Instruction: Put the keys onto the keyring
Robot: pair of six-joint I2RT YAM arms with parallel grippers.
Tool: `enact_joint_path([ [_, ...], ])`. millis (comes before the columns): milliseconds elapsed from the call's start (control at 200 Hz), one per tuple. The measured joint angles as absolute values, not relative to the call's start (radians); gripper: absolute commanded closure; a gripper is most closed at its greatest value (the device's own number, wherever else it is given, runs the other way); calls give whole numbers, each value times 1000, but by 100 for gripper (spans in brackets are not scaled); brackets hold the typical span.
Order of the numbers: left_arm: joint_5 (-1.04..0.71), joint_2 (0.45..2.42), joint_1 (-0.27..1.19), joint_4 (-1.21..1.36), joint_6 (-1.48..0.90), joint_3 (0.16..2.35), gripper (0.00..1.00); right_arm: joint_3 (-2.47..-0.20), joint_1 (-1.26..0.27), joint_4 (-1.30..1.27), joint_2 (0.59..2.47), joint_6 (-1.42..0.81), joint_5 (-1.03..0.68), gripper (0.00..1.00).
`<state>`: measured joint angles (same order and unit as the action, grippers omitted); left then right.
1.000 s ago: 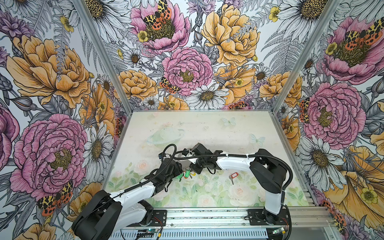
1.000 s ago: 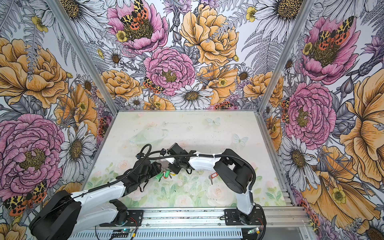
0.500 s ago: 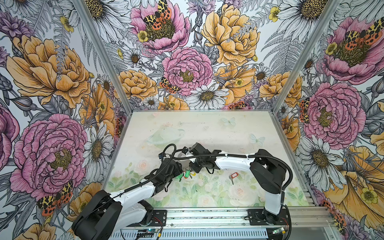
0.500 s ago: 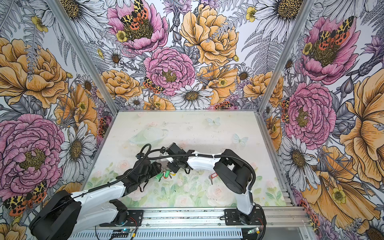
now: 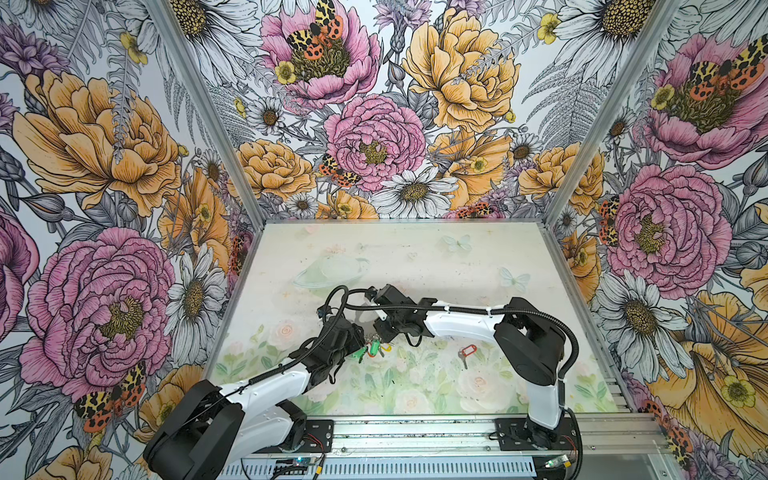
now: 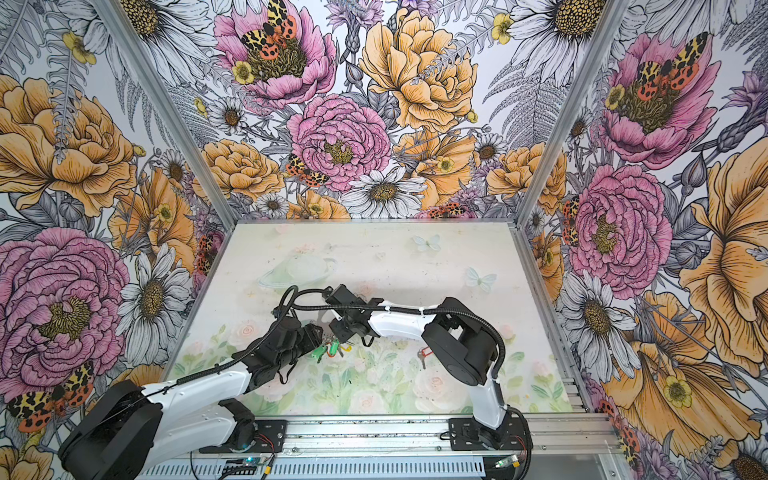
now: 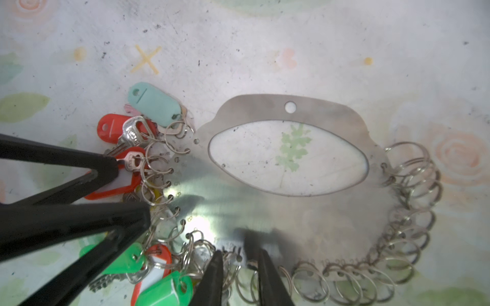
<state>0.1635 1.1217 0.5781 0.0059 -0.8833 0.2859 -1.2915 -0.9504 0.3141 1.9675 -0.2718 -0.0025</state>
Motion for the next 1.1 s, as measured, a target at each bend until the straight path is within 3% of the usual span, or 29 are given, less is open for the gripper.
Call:
enact_joint_path([
  [651, 163, 1121, 578, 6, -883, 286, 34, -1312, -966, 360, 1995, -314, 35, 77],
  [1101, 163, 1122, 578, 6, -883, 286, 34, -1312, -986, 372, 1995, -314, 67, 84],
])
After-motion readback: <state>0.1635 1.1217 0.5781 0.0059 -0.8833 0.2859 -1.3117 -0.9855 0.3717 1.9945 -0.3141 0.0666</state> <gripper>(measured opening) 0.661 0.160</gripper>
